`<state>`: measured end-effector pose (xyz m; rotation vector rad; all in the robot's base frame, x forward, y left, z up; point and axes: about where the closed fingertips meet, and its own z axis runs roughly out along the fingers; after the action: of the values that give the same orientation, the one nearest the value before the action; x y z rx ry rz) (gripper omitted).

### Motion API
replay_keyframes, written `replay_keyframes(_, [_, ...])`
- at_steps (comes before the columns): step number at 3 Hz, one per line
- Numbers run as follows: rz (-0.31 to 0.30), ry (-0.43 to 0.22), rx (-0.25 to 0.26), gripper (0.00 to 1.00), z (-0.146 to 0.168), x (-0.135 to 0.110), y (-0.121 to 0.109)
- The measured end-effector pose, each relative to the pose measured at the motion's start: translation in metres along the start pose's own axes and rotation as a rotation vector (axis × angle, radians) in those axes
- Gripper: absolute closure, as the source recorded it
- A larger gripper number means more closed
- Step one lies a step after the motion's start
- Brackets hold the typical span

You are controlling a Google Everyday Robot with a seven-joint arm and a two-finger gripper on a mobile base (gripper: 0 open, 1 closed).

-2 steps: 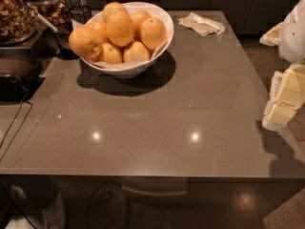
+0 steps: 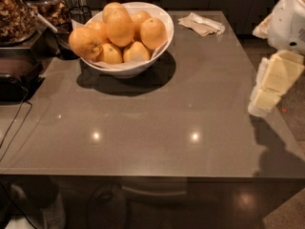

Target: Pick orange from white bowl

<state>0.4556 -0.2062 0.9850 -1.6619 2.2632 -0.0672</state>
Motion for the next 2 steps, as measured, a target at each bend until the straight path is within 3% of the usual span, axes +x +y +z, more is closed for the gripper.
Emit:
replay_keyframes(1, [0.000, -0.029, -0.022, 0.00, -0.001, -0.039, -0.024])
replay_keyframes(2, [-0.039, -0.031, -0.045, 0.00, 0.004, -0.079, -0.046])
